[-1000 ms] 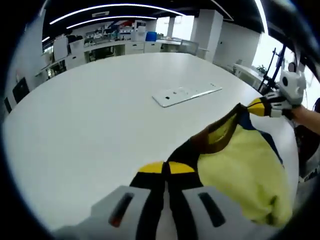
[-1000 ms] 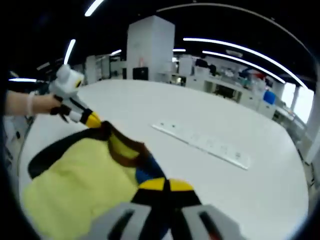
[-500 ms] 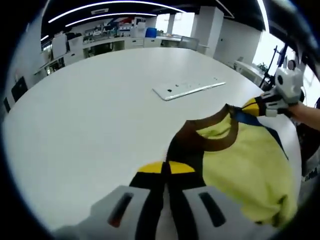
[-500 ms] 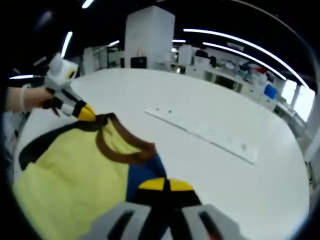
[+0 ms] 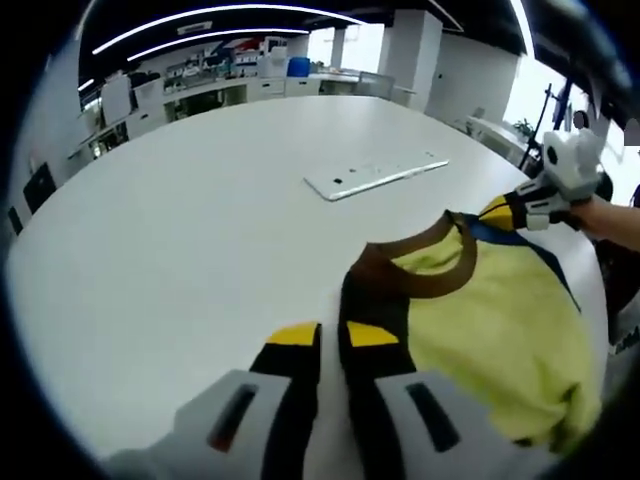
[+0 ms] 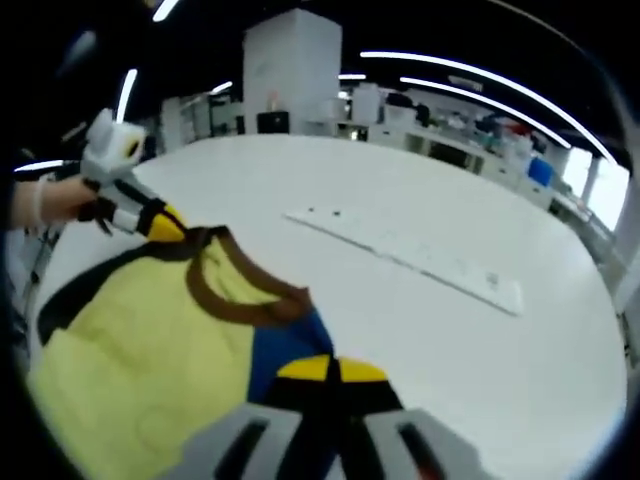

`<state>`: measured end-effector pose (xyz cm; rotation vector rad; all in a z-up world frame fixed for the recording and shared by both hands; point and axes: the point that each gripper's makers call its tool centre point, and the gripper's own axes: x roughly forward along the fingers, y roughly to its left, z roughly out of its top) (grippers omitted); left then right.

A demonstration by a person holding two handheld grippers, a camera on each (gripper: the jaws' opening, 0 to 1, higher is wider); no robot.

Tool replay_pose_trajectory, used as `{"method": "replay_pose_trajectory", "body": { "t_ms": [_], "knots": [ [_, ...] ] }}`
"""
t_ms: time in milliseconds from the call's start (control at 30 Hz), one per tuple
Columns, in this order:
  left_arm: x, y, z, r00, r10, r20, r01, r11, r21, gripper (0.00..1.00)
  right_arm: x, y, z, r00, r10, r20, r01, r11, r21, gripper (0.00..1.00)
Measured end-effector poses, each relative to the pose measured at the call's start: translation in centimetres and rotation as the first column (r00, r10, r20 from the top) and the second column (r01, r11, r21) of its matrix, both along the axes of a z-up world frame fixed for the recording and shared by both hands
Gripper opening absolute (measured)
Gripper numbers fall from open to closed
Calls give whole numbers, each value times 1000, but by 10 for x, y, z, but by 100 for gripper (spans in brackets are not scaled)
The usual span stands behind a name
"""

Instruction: Fold the garment on the visible template until the final outline fits inside the template.

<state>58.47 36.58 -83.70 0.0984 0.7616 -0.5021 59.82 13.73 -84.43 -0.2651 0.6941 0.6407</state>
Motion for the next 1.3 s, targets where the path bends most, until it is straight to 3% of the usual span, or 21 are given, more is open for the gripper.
{"method": "replay_pose_trajectory", "body": {
  "t_ms": [167,267,367,433,500,567,733,833,867,933,1000,1300],
  "knots": [
    [-5,3,2,1000,-7,22,6,1000,20,20,1,-2,6,1000,-5,-6,5,1000,25,0],
    [-7,7,2,999,-31,40,29,998,52,30,-3,1,16,999,-34,-11,35,996,76,12],
    [-10,7,9,997,-37,74,34,999,34,37,-10,-1,23,999,-38,-8,39,995,96,18],
    [-13,6,15,991,-83,108,78,996,51,43,-14,-1,27,999,-35,-10,36,991,125,25],
    [-19,4,20,983,-130,132,121,990,73,53,-15,0,31,999,-46,-19,49,984,174,38],
    [-26,0,26,980,-141,138,137,990,34,65,-25,0,36,999,-44,-24,48,982,185,48],
    [-40,1,44,974,-143,176,148,989,-20,83,-44,3,41,999,-14,-37,21,979,204,70],
    [-50,-4,55,962,-171,212,180,983,-25,99,-56,6,46,999,-5,-51,17,971,238,94],
    [-55,-2,55,962,-181,203,189,982,-21,98,-54,7,44,998,-7,-60,21,969,246,99],
    [-67,-9,59,960,-213,182,224,973,-46,99,-60,7,44,998,0,-69,17,970,244,99],
    [-71,-7,66,954,-226,196,238,971,-39,99,-68,7,49,998,4,-64,11,971,238,99],
    [-88,-2,85,950,-217,226,238,969,-72,99,-76,0,64,999,7,-51,5,972,236,99]
  ]
}}
